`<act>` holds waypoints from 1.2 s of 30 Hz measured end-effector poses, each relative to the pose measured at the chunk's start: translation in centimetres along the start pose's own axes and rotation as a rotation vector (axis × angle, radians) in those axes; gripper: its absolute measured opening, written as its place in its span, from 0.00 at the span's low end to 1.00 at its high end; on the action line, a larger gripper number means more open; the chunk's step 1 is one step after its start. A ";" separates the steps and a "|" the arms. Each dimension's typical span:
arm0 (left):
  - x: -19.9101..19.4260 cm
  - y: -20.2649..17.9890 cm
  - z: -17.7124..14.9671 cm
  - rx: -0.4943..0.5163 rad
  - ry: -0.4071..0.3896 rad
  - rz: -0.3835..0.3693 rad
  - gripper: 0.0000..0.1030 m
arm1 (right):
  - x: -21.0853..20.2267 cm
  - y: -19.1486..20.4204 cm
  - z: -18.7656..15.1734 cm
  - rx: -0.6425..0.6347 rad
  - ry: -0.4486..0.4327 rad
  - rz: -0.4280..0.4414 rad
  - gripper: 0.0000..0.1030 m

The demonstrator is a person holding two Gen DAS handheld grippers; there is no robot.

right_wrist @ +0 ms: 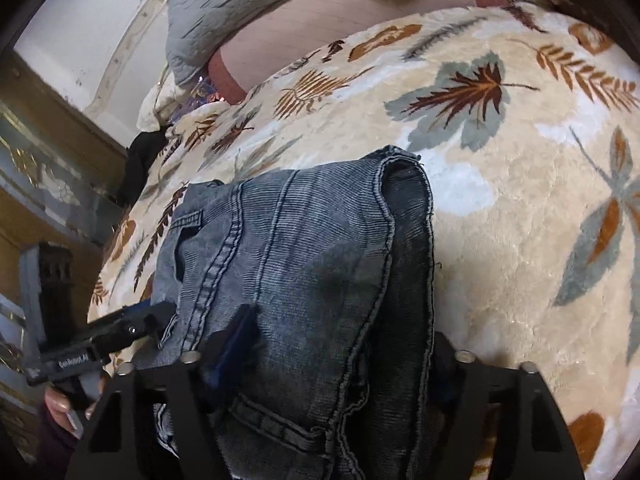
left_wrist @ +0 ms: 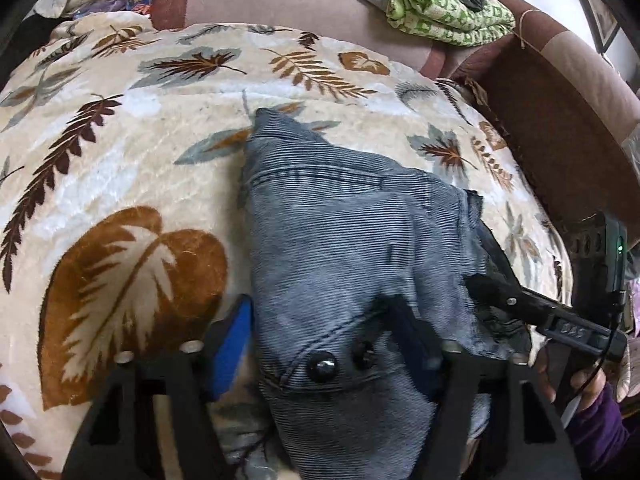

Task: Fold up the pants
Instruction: 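Grasp the jeans stack edge with the left gripper while the right gripper grasps its side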

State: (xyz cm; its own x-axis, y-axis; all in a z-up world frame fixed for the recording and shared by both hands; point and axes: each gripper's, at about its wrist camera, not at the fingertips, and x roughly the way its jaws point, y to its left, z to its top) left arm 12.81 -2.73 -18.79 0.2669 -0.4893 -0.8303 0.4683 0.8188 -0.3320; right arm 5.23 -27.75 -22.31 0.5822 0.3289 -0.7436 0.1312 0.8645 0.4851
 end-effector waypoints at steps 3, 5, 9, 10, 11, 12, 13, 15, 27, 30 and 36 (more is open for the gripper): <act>0.0 -0.4 0.1 0.017 0.004 0.027 0.59 | -0.2 0.3 -0.1 -0.011 -0.004 0.007 0.48; -0.3 -0.7 0.2 0.024 -0.003 0.034 0.50 | -0.5 0.5 -0.2 -0.017 -0.015 0.003 0.45; -1.1 -1.2 0.2 0.047 -0.018 0.052 0.40 | -1.6 0.9 -0.1 -0.020 -0.039 0.013 0.36; -1.2 -1.3 0.2 0.047 -0.023 0.056 0.38 | -1.9 1.0 0.0 -0.024 -0.045 0.011 0.34; -1.3 -1.4 0.3 0.045 -0.029 0.063 0.34 | -2.1 1.2 0.0 -0.029 -0.049 0.011 0.33; -1.4 -1.4 0.3 0.043 -0.032 0.064 0.33 | -2.3 1.5 0.1 -0.040 -0.054 0.007 0.33; -1.6 -1.4 0.4 0.039 -0.036 0.062 0.32 | -2.6 1.7 0.1 -0.051 -0.061 0.003 0.33; -2.0 -1.7 0.4 0.044 -0.043 0.062 0.31 | -3.0 2.3 0.1 -0.071 -0.073 0.000 0.30; -4.5 -1.9 2.4 0.058 -0.108 0.078 0.28 | -4.2 4.7 2.1 -0.135 -0.134 0.013 0.27; -4.8 -1.5 3.5 0.058 -0.121 0.091 0.28 | -3.9 5.4 3.2 -0.158 -0.152 0.009 0.27; -4.5 -0.3 6.1 0.040 -0.151 0.128 0.28 | -2.0 6.1 6.0 -0.168 -0.185 0.006 0.27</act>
State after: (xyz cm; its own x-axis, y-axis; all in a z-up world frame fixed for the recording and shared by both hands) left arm 16.61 -2.61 -12.24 0.4485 -0.4239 -0.7869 0.4545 0.8662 -0.2076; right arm 9.66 -25.45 -15.09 0.7217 0.2727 -0.6362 0.0009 0.9188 0.3948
